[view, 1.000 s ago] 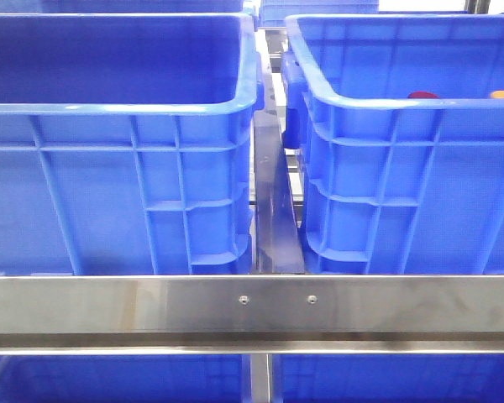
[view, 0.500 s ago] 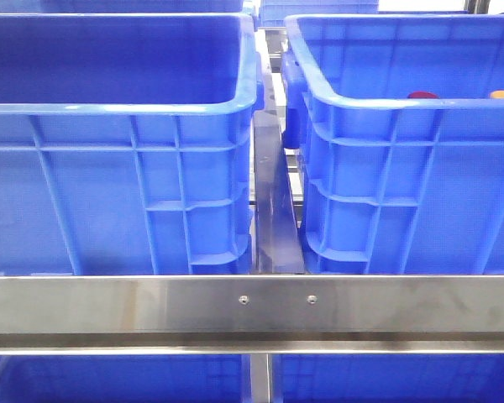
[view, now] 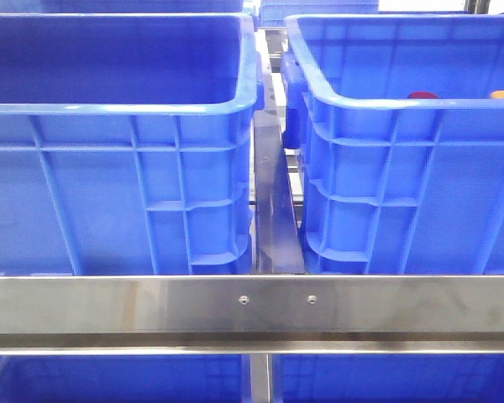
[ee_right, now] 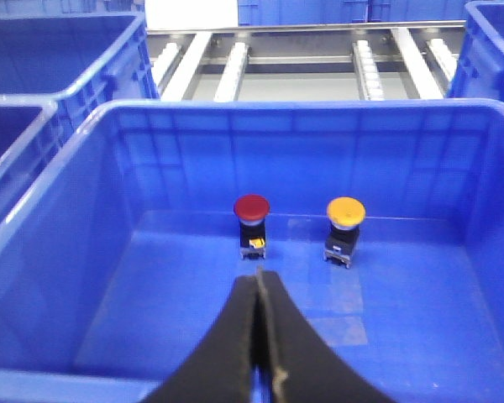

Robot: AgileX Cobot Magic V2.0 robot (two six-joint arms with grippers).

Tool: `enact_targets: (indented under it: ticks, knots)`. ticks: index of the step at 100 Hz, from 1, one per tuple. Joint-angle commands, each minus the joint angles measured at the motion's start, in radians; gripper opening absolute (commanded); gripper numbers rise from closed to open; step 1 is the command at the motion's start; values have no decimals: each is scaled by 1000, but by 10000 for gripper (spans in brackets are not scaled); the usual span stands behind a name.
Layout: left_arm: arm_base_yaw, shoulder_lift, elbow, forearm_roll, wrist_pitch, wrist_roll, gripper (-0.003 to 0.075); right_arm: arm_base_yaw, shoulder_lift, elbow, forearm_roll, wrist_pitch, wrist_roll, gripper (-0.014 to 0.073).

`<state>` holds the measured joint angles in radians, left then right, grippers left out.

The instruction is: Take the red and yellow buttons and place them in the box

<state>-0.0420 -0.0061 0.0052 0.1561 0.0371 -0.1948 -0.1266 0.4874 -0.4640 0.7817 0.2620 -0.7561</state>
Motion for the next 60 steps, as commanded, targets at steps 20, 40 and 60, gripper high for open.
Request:
enact_targets:
  ticks: [20, 40, 60]
  knots:
    - [1, -32, 40, -7, -83, -2, -19, 139, -50, -18, -643, -160, 646, -116]
    - [1, -32, 40, -7, -83, -2, -19, 146, -127, 73, -782, -244, 811, -116]
    - [1, -32, 40, -7, -83, -2, -19, 146, -248, 176, -782, -262, 811, -116]
